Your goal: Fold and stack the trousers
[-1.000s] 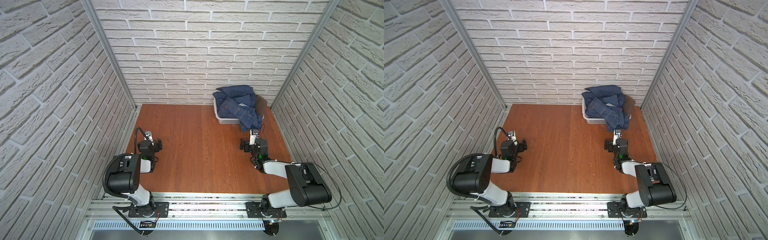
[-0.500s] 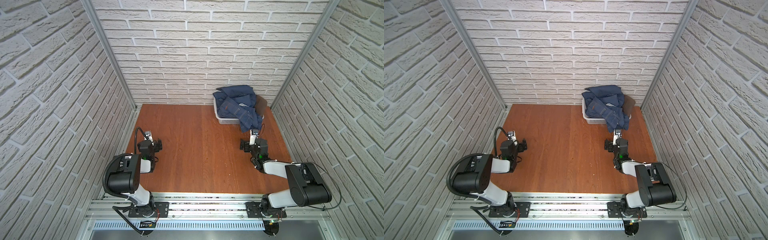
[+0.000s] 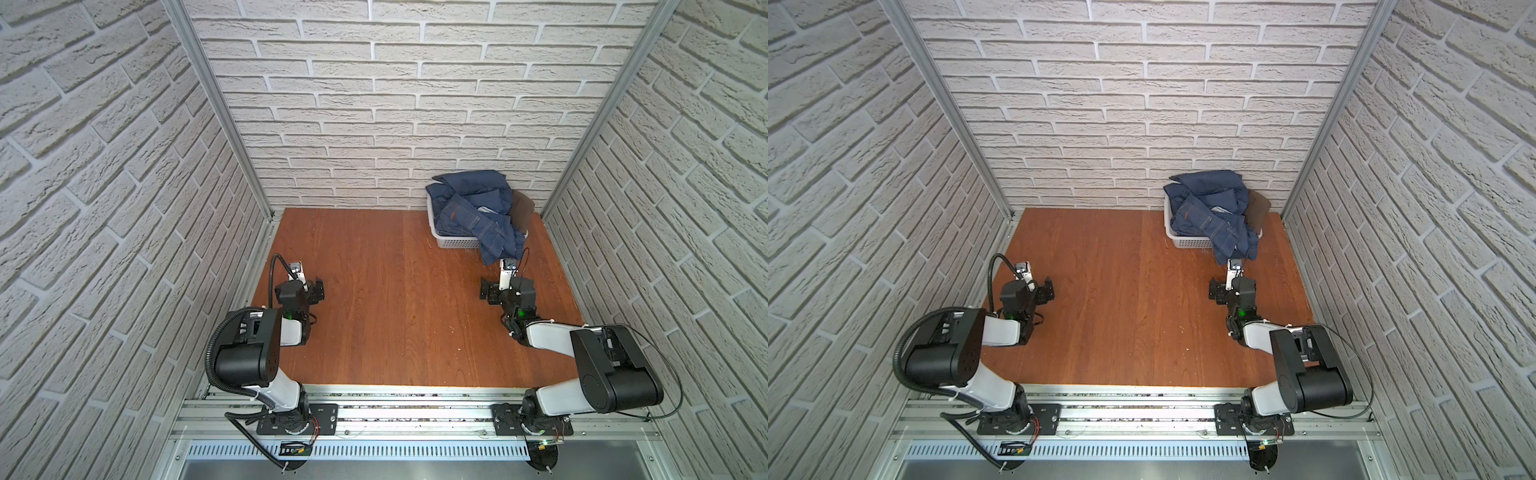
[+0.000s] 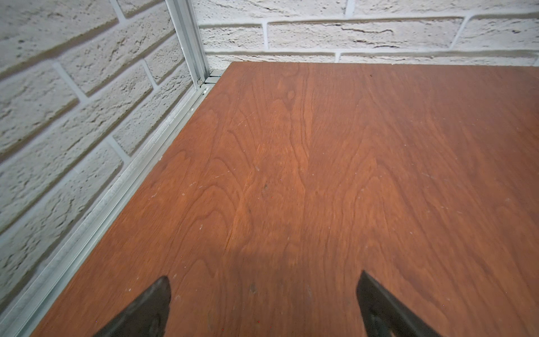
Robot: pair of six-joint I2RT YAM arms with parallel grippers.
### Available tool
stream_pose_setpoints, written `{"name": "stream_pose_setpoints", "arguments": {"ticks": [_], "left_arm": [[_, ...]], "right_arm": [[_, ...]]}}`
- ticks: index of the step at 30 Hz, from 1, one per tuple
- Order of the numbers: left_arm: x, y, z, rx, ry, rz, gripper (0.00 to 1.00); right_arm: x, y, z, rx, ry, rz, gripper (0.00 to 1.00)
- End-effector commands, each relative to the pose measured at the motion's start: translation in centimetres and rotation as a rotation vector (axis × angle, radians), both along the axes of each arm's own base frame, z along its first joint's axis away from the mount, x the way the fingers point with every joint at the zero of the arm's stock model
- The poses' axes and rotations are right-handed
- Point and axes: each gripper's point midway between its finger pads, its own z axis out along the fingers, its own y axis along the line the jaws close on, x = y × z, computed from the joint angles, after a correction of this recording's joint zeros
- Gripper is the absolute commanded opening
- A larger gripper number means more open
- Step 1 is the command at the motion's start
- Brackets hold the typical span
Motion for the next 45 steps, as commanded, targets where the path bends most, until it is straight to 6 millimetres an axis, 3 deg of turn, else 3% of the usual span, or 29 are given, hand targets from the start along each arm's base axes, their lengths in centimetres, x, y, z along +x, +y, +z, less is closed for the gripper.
{"name": "stream_pose_setpoints", "arguments": {"ticks": [1,8,9,11,14,16,19,22,25,30,38,43,45], "left_arm": [[0.8,0.2,1.4,-0.002,-0.045,-0.004,0.98],[0.6,0.7,2.0,0.004,-0.062,0.026,0.96],[0.5,0.7,2.7,0.015,-0.066,0.035,0.95],[0.2,0.2,5.1,0.059,-0.056,0.046,0.94],[-0.2,-0.6,9.8,0.067,-0.077,0.086,0.93],[-0.3,-1.8,12.8,0.01,-0.096,0.084,0.91],[-1.2,-2.6,15.5,-0.095,-0.032,0.144,0.88],[-1.5,-4.9,16.4,-0.146,0.052,0.09,0.88],[-2.0,-7.4,15.8,-0.163,0.15,0.032,0.92],[-2.6,-10.8,13.2,-0.241,0.278,-0.033,0.98],[-2.6,-15.6,10.8,-0.354,0.353,-0.157,0.98],[-2.3,-16.6,10.2,-0.369,0.373,-0.17,0.98],[-2.3,-16.9,9.9,-0.369,0.382,-0.174,0.98]], "right_arm": [[0.3,-0.1,1.3,0.003,-0.055,0.001,1.0],[0.3,-0.2,1.5,0.003,-0.066,0.0,1.0],[0.5,-0.4,2.6,-0.007,-0.098,-0.013,0.98],[0.5,-0.8,4.9,-0.003,0.009,-0.045,0.99],[0.9,-1.1,11.0,0.069,-0.01,-0.099,0.99],[0.8,-1.6,14.0,0.142,0.009,-0.174,0.98],[0.9,-1.4,16.4,0.222,0.098,-0.218,0.97],[1.4,-0.3,17.9,0.28,0.164,-0.198,0.97],[2.5,1.2,19.5,0.327,0.19,-0.129,0.99],[5.1,3.0,20.6,0.35,0.234,-0.054,1.0],[9.3,3.7,19.1,0.325,0.306,-0.026,1.0],[11.6,4.0,17.2,0.306,0.359,-0.015,0.99],[12.4,4.5,16.5,0.31,0.38,0.009,0.95]]}}
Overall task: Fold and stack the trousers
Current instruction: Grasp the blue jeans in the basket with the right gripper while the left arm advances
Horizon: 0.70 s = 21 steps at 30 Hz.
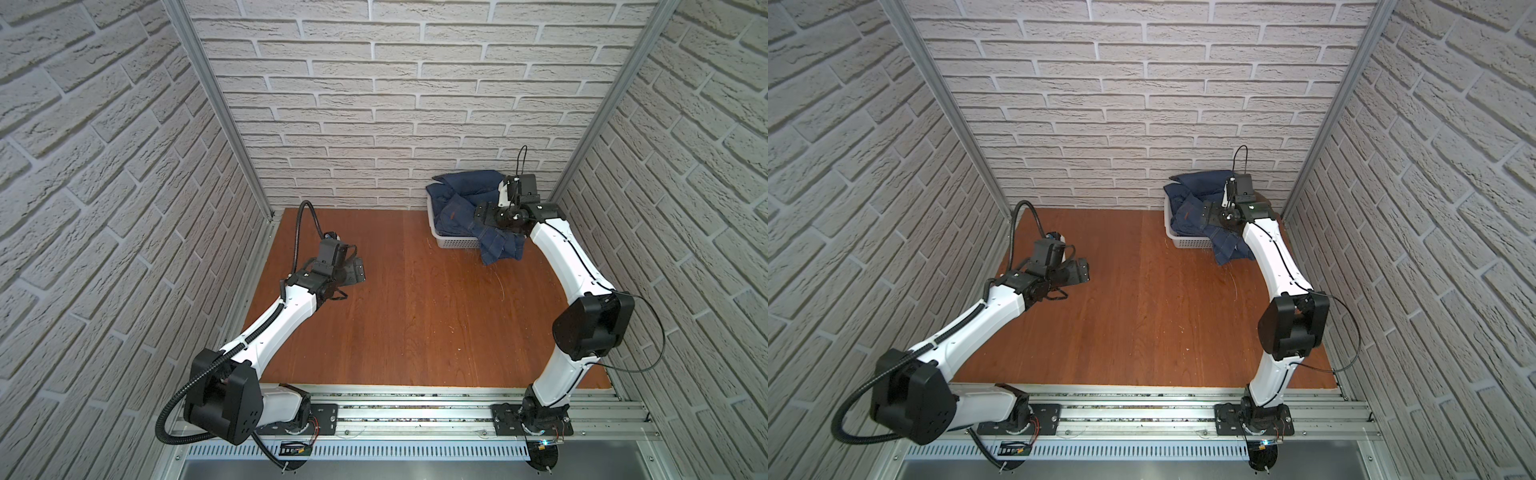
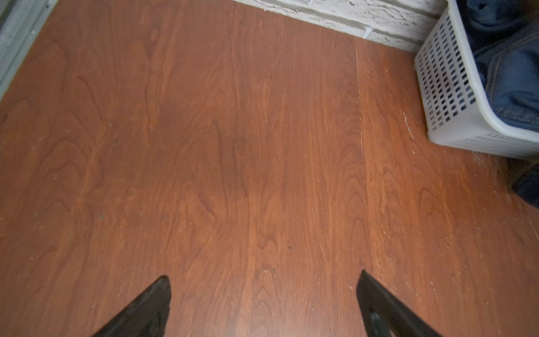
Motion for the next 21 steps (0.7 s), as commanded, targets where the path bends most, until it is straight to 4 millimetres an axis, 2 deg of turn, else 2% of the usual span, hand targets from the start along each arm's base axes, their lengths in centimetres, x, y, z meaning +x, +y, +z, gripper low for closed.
{"name": "stream_pose_setpoints", "arguments": {"ticks": [1,6,7,8,10,21], "left_arm": [[0.5,-1.0,0.1,-0.037,-0.004,-0.009,0.98],[0.7,-1.6,-0.3,-0.047,0.002,-0.026,0.98],[0.7,-1.7,-0.3,-0.049,0.003,-0.031,0.98],[0.7,-1.8,-0.4,-0.047,0.005,-0.034,0.98],[0.8,-1.9,-0.5,-0.045,0.005,-0.039,0.98],[0.9,-2.0,-0.7,-0.031,0.009,-0.048,0.98]], "right_arm": [[0.7,1.0,-0.5,0.004,0.024,0.055,0.93],[2.0,1.3,-2.0,-0.015,0.051,0.056,0.94],[2.0,1.2,-1.8,-0.024,0.046,0.053,0.94],[2.5,1.2,-3.2,-0.037,0.073,0.049,0.95],[2.9,0.9,-3.9,-0.059,0.087,0.038,1.0],[5.4,0.4,-6.7,-0.205,0.118,0.022,1.0]]}}
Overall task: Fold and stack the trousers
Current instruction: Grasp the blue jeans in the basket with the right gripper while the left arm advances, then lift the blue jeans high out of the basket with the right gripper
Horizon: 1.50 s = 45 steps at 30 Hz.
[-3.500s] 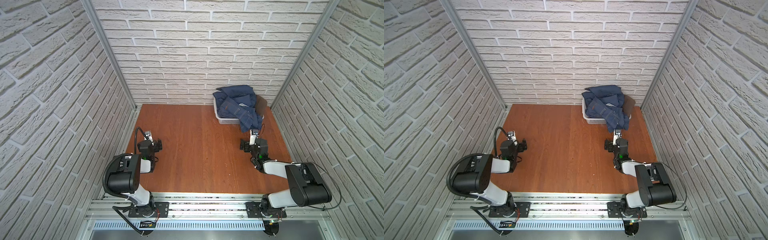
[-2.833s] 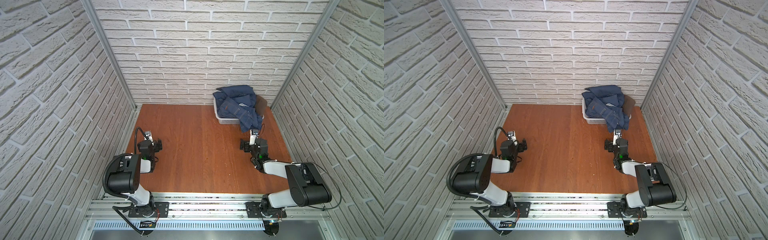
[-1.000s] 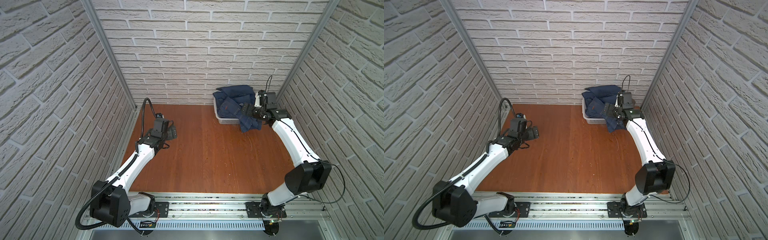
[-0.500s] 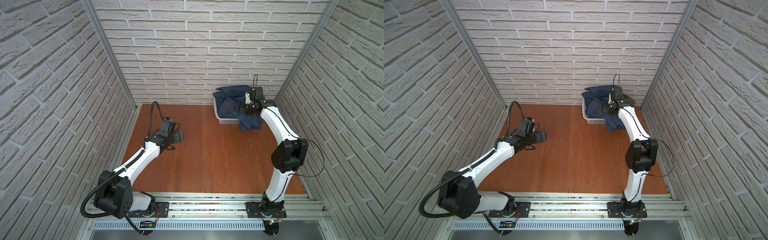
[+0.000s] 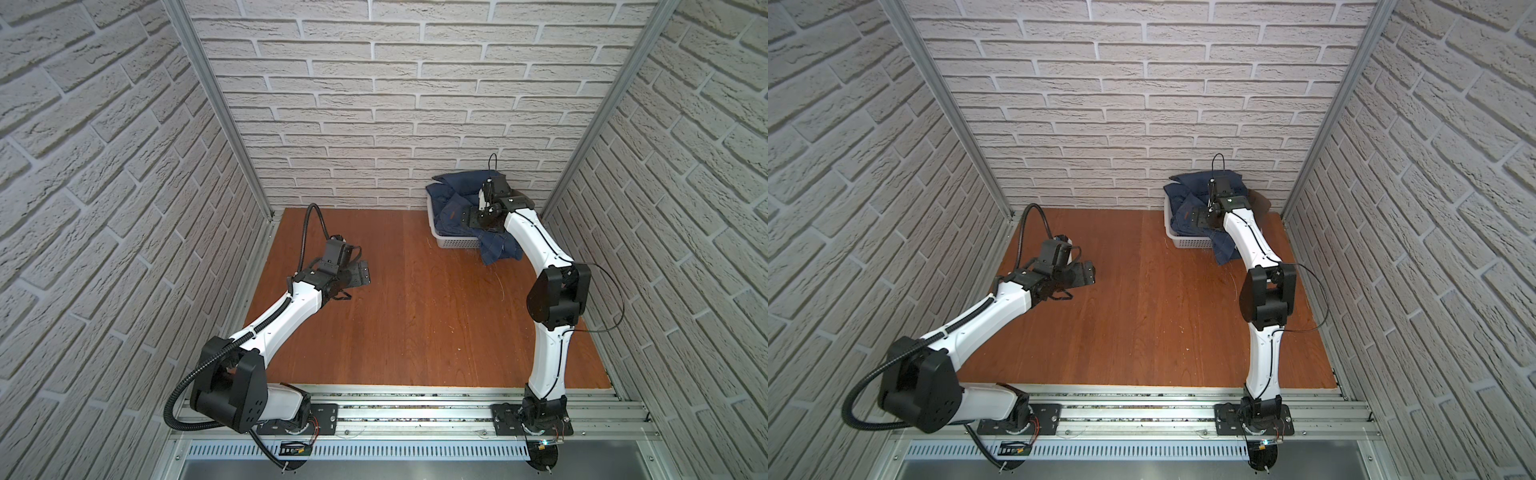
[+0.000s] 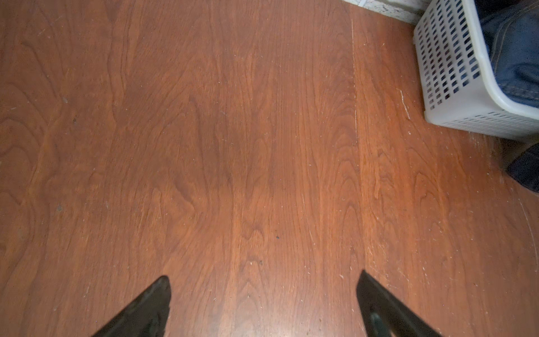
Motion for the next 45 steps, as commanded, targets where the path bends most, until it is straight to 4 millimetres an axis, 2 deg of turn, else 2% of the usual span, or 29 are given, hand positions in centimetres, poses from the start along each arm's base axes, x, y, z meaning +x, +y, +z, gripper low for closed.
{"name": "stream_pose_setpoints", "arguments": {"ticks": [1,7,12,15,18,19,20,21,23,24,27,30,31,32,34,35,36,38,40,42,45], "left_arm": [[1.0,-0.6,0.8,-0.005,-0.035,-0.011,0.98],[1.4,-0.9,0.6,-0.003,-0.03,-0.016,0.98],[1.6,-0.9,0.6,0.006,-0.028,-0.02,0.98],[1.6,-0.9,0.7,0.014,-0.026,-0.022,0.98],[1.7,-0.9,1.2,0.016,-0.033,-0.025,0.98],[1.7,-0.9,1.4,0.015,-0.037,-0.025,0.98],[1.8,-0.9,1.7,0.012,-0.045,-0.025,0.98],[1.7,-0.9,1.8,0.011,-0.046,-0.025,0.98],[1.6,-0.8,2.3,0.005,-0.057,-0.024,0.98],[1.5,-0.8,2.6,0.002,-0.062,-0.023,0.98],[1.0,-0.6,3.4,-0.008,-0.08,-0.017,0.98],[0.3,-0.3,3.8,-0.015,-0.092,-0.009,0.98],[0.0,-0.2,4.0,-0.019,-0.098,-0.007,0.98],[-0.3,0.0,4.2,-0.024,-0.103,-0.002,0.98],[-0.9,0.2,4.5,-0.031,-0.114,0.005,0.98],[-1.1,0.3,4.7,-0.034,-0.119,0.009,0.98],[-1.5,0.5,4.9,-0.036,-0.126,0.015,0.98],[-2.2,0.9,5.4,-0.044,-0.141,0.028,0.98],[-2.8,1.4,5.9,-0.048,-0.16,0.041,0.98],[-3.5,2.0,6.4,-0.051,-0.174,0.056,0.98],[-4.7,2.8,7.1,-0.055,-0.197,0.072,0.98]], "right_arm": [[1.1,-0.7,0.1,-0.089,-0.018,-0.007,1.0],[3.9,-0.8,-3.2,-0.145,0.017,-0.008,1.0],[6.1,-1.3,-4.2,-0.18,-0.016,-0.026,0.98],[6.7,-1.2,-3.4,-0.171,-0.053,-0.031,0.76],[6.8,-1.1,-0.8,-0.157,-0.111,-0.037,0.36],[6.8,-0.9,0.7,-0.152,-0.141,-0.032,0.24],[6.8,-0.7,1.8,-0.148,-0.164,-0.028,0.17],[6.7,-0.6,3.8,-0.147,-0.203,-0.022,0.06],[6.2,0.4,9.0,-0.142,-0.314,0.007,0.06],[5.9,0.7,10.9,-0.138,-0.354,0.017,0.06],[3.7,2.2,20.3,-0.102,-0.557,0.059,0.05],[0.1,4.0,29.4,-0.042,-0.76,0.126,0.06],[-1.0,4.8,31.6,-0.023,-0.812,0.154,0.06],[-3.3,5.2,35.2,-0.004,-0.893,0.177,0.06],[-6.9,6.7,40.0,0.054,-1.008,0.246,0.06],[-8.1,7.4,41.5,0.077,-1.045,0.275,0.06],[-10.2,8.5,43.5,0.118,-1.1,0.329,0.06],[-13.1,10.3,45.9,0.175,-1.16,0.412,0.06],[-15.2,11.6,47.0,0.226,-1.185,0.477,0.06],[-16.4,12.8,47.3,0.281,-1.177,0.528,0.05],[-17.1,14.6,46.7,0.335,-1.142,0.595,0.05]]}}
